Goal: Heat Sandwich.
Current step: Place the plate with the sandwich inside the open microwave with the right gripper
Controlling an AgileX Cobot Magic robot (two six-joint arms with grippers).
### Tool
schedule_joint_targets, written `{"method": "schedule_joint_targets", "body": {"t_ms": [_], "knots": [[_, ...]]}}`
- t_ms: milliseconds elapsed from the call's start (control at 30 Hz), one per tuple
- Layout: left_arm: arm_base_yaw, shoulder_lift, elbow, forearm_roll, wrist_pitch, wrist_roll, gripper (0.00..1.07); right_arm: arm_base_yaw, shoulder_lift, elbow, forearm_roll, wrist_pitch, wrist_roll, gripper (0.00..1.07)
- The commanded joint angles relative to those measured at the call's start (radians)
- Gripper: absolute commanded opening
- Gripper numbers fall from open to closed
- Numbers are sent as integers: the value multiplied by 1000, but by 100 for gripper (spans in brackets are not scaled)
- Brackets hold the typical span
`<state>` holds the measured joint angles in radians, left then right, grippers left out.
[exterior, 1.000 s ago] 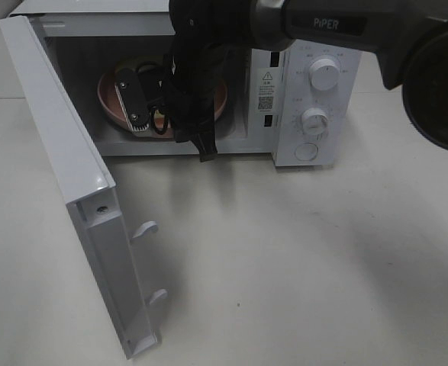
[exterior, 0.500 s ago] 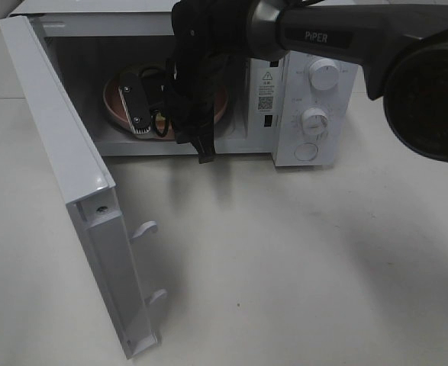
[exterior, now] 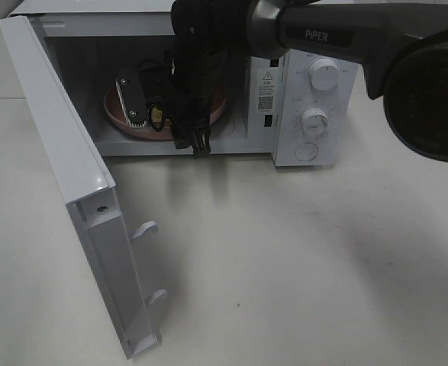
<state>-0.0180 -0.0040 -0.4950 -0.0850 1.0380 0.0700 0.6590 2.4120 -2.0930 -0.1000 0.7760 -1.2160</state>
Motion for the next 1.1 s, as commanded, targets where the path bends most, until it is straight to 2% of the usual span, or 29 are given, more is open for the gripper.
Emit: {"method": "schedule_joint_targets", "body": {"t_ms": [33,433,1100], "knots": [[-1,-28,2,-4,-1,1,98,-4,2,-4,14,-5,22,71],[-1,-28,2,-4,-1,1,98,-4,-16,19,12,-39,64,73],[-1,-28,2,-4,-1,1,98,-1,-167,328,-43,-306,64,73]]}}
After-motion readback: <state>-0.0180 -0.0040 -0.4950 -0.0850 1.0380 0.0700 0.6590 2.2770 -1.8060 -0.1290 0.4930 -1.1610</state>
